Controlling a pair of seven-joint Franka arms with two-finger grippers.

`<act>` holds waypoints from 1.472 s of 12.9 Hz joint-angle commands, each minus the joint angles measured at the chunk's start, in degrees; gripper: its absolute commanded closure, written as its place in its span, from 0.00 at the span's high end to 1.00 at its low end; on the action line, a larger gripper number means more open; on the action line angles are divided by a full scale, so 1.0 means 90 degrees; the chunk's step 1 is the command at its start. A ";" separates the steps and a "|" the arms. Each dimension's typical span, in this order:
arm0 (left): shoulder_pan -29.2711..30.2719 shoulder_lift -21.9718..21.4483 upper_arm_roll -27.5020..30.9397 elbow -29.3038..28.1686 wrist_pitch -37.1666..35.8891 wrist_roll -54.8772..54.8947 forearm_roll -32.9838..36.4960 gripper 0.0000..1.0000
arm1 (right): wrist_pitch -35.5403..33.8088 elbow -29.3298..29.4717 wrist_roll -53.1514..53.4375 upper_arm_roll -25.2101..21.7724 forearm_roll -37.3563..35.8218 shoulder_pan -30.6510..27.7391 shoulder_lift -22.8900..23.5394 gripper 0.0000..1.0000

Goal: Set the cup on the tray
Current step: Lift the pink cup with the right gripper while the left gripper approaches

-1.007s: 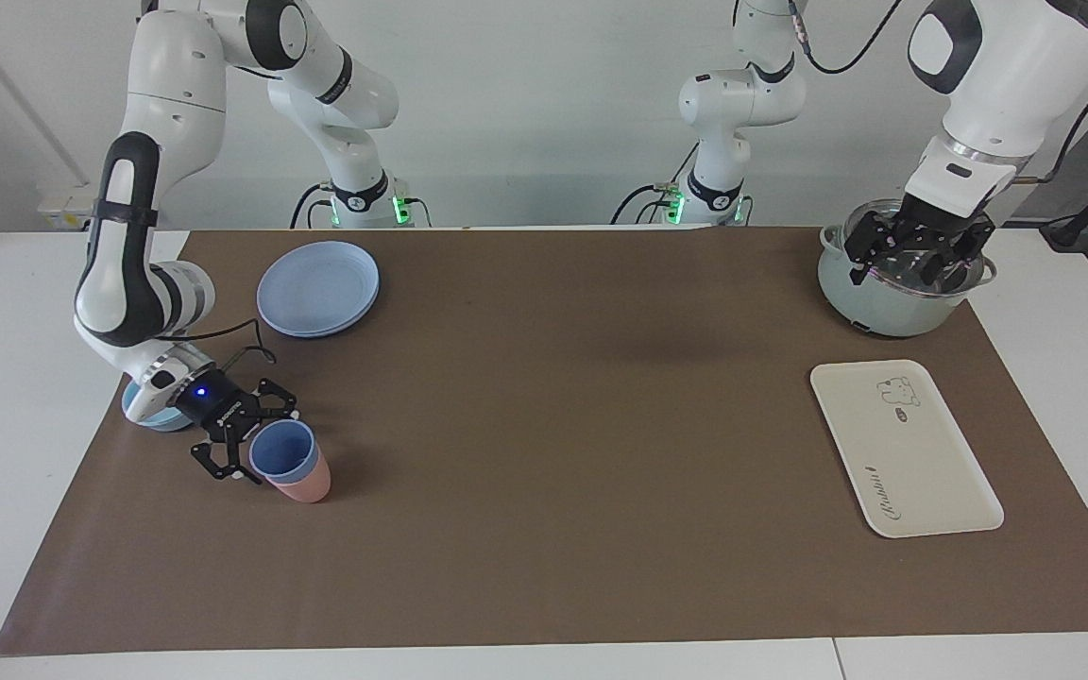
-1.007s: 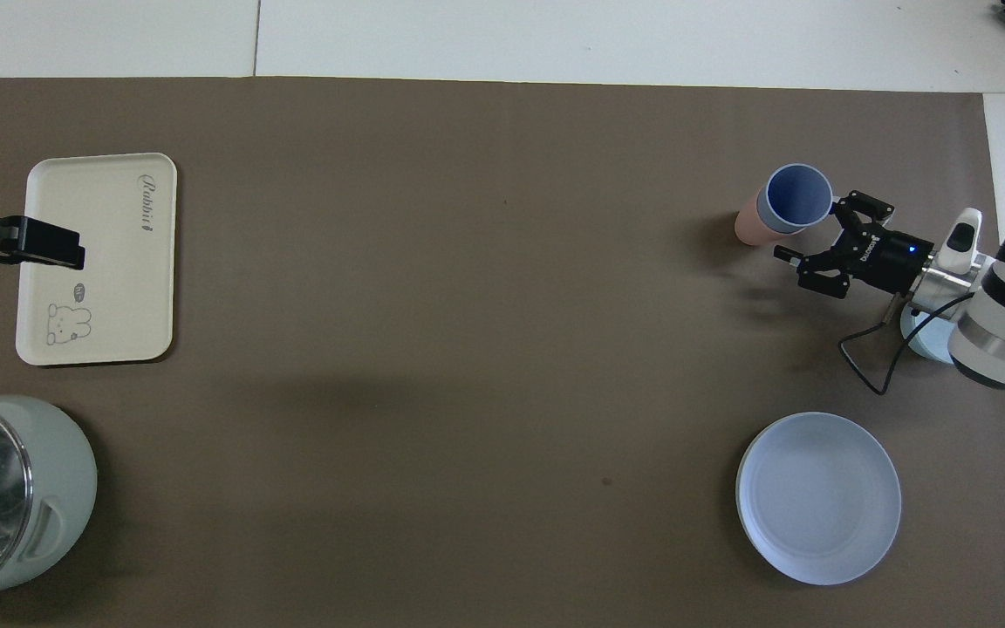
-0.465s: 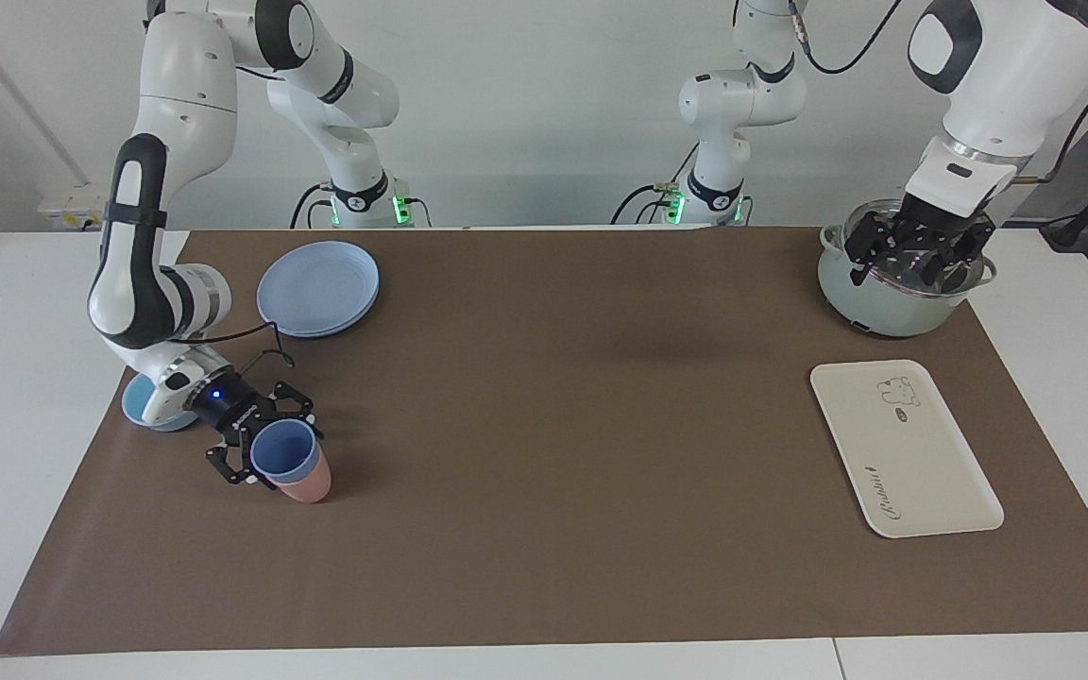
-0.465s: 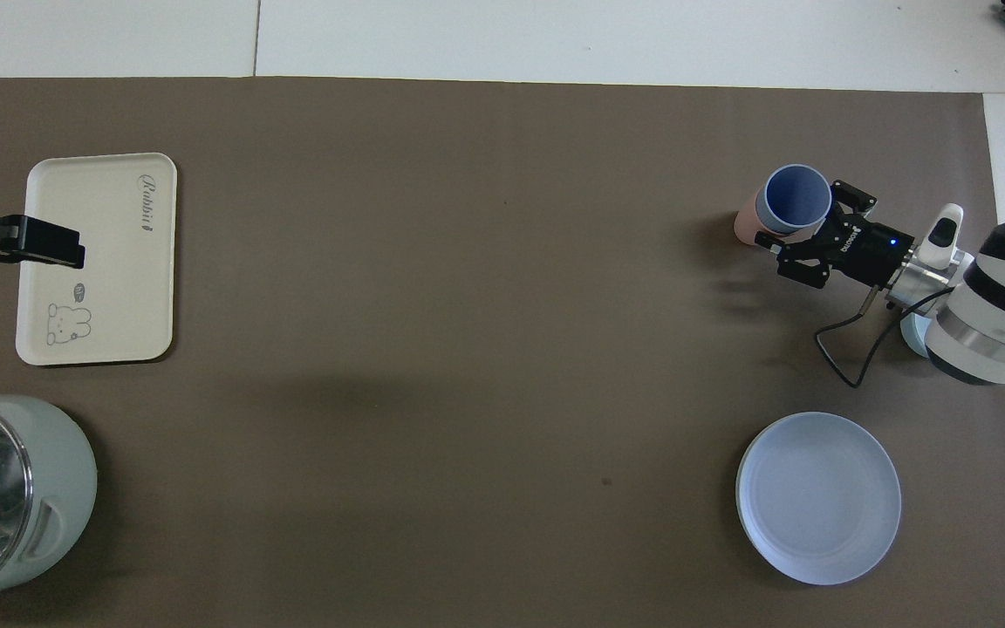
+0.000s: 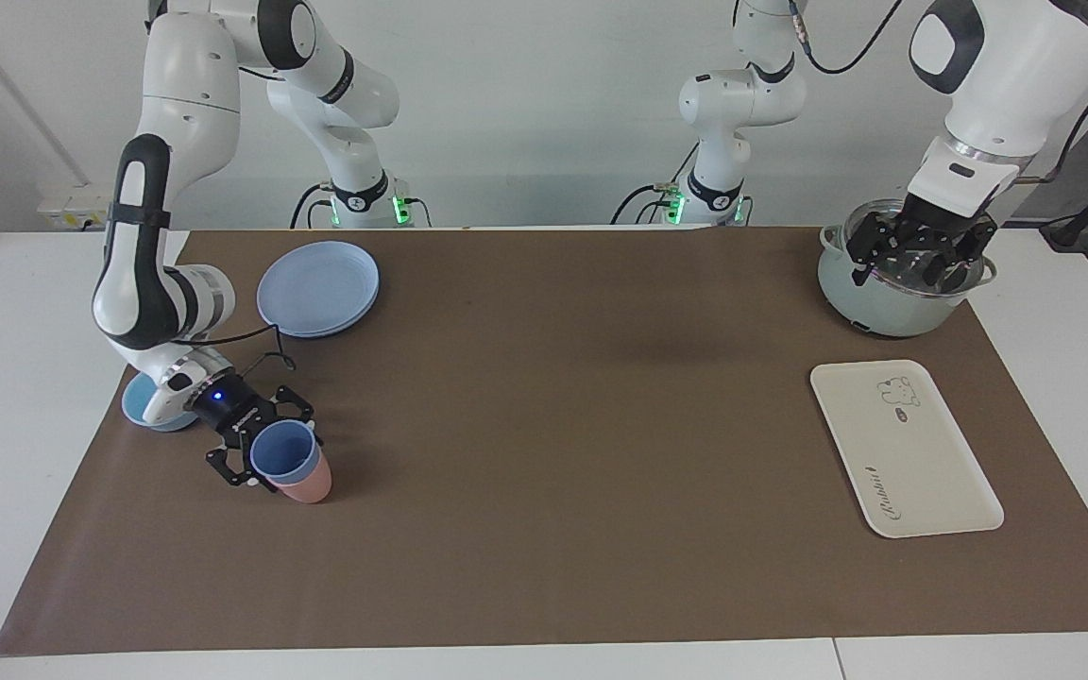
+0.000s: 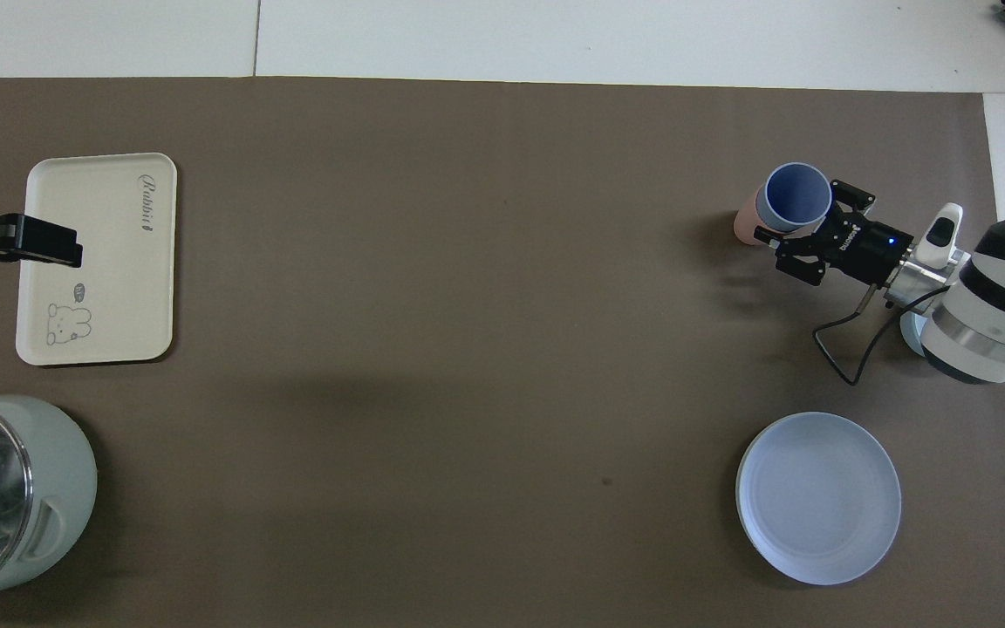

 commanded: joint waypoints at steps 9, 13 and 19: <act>-0.0682 -0.0197 0.0022 -0.0312 0.0667 -0.0105 -0.0077 1.00 | 0.0982 0.0192 0.3160 0.0055 -0.2747 0.1184 -0.1607 0.00; -0.1337 -0.0480 0.0012 -0.1257 0.2132 -0.0582 -0.0087 1.00 | 0.1303 0.0270 0.5913 0.0045 -0.5069 0.2306 -0.2350 0.00; -0.1747 -0.0199 0.0002 -0.1347 0.2642 -0.0828 -0.3275 1.00 | 0.1304 0.0407 0.8544 0.0094 -0.7573 0.3654 -0.2644 0.00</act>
